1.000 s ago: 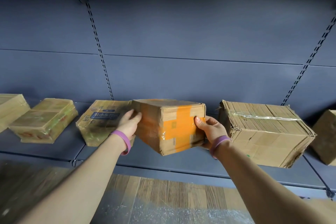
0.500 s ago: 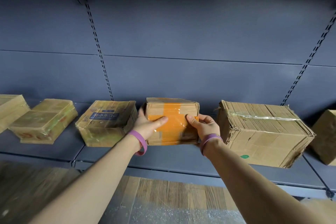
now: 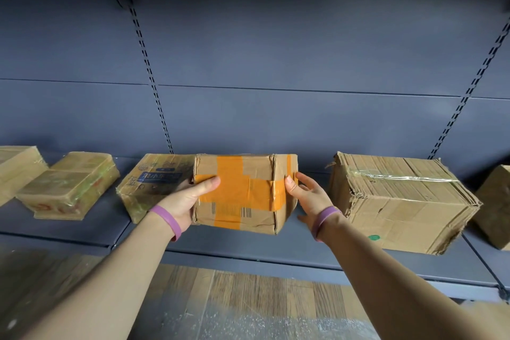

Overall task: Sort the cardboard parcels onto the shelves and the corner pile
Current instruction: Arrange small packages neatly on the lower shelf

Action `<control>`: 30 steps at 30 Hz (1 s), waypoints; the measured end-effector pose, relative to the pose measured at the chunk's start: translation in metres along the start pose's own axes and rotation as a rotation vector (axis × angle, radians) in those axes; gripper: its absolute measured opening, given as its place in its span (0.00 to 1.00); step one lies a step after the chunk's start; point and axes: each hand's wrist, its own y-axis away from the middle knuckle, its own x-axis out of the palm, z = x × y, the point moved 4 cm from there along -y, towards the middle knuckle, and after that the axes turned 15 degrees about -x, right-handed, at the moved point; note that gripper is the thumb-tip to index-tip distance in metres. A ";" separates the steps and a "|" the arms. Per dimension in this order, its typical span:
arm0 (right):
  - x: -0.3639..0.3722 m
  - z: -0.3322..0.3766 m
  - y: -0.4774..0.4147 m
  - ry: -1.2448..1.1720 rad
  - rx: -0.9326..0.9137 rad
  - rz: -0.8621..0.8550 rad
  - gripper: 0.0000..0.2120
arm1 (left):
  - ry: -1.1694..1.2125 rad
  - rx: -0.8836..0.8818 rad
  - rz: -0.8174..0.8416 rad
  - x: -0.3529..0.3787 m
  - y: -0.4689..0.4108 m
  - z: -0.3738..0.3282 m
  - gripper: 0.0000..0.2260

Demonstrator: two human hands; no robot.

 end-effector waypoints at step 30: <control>-0.024 -0.001 -0.007 0.102 -0.082 -0.396 0.16 | -0.104 -0.027 -0.122 0.020 0.005 -0.016 0.43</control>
